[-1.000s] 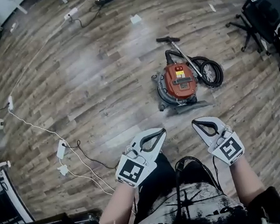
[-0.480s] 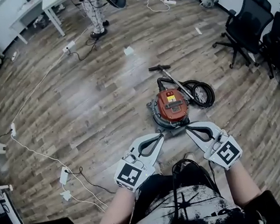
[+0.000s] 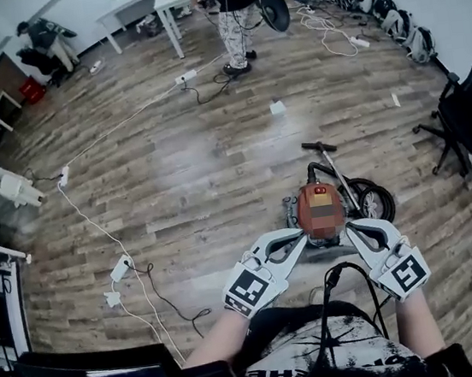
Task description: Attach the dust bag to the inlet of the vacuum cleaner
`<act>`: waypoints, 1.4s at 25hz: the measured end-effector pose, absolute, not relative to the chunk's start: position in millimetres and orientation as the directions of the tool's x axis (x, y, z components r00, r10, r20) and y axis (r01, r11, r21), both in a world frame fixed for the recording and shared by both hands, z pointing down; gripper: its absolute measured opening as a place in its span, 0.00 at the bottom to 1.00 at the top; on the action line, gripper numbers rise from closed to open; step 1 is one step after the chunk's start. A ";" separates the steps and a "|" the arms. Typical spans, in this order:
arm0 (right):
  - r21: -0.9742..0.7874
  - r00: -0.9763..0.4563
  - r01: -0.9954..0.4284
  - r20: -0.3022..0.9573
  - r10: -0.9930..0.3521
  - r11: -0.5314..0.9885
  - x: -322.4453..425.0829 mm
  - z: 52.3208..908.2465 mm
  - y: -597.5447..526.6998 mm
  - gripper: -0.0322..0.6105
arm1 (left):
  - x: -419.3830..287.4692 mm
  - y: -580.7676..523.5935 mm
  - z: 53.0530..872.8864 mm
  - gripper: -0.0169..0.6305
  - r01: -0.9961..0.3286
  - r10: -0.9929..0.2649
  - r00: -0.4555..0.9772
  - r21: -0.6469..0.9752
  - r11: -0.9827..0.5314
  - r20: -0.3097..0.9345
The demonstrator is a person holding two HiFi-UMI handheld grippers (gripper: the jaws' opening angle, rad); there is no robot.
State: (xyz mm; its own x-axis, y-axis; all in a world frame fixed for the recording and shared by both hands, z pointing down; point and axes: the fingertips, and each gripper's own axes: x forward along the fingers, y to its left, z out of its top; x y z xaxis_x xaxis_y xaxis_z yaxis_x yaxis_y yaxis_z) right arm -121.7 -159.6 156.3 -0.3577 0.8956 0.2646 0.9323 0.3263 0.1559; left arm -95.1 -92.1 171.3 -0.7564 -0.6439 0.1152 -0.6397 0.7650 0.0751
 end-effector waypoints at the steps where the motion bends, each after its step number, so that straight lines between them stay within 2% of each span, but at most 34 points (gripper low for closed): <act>1: 0.150 -0.337 0.940 0.260 0.905 0.307 -124.5 159.1 -165.7 0.06 | -98.0 -95.1 170.0 0.03 -0.622 -0.627 -0.771 0.074 0.779 0.113; 8: 0.148 -0.262 0.961 0.240 0.935 0.232 -136.0 159.3 -202.9 0.06 | -101.4 -116.9 155.0 0.03 -0.540 -0.545 -0.835 0.075 0.838 0.081; 13: 0.108 -0.250 0.967 0.197 0.948 0.232 -144.5 158.1 -215.4 0.06 | -105.7 -128.9 156.7 0.03 -0.525 -0.529 -0.844 0.067 0.848 0.088; 18: 0.124 -0.274 0.958 0.152 0.950 0.257 -144.0 155.4 -218.8 0.06 | -105.1 -133.9 154.1 0.03 -0.556 -0.559 -0.822 0.059 0.829 0.105; 23: 0.102 -0.304 0.951 0.158 0.939 0.291 -144.0 159.1 -218.5 0.06 | -107.5 -133.8 153.3 0.03 -0.584 -0.585 -0.803 0.044 0.810 0.112; 29: 0.189 -0.324 0.937 0.141 0.936 0.295 -144.1 158.3 -215.5 0.06 | -107.0 -134.7 152.6 0.03 -0.623 -0.623 -0.774 0.044 0.781 0.111; 35: 0.202 -0.344 0.928 0.148 0.927 0.313 -145.0 158.9 -215.8 0.06 | -112.1 -134.5 150.4 0.03 -0.637 -0.636 -0.763 0.033 0.770 0.111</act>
